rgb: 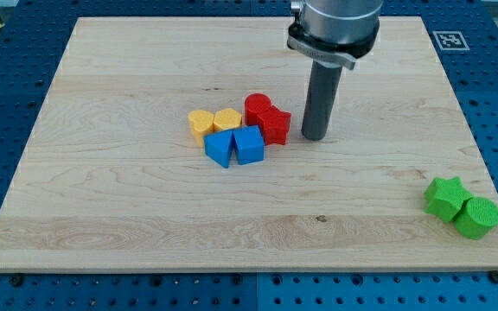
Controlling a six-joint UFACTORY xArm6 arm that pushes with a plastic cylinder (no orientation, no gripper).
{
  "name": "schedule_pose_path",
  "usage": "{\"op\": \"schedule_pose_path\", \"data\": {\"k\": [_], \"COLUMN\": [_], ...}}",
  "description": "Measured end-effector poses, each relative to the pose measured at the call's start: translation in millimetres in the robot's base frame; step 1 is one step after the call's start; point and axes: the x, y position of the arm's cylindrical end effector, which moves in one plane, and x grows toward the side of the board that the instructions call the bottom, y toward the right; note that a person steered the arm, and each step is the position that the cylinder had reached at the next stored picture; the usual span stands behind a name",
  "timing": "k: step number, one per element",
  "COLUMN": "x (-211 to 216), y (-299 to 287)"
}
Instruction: Place red blocks above the yellow blocks
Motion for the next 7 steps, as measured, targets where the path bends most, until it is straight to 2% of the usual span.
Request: {"op": "schedule_pose_path", "data": {"k": [1,2,6,7], "x": [21,20,-109,-121], "y": [-5,-22,-100,-109]}}
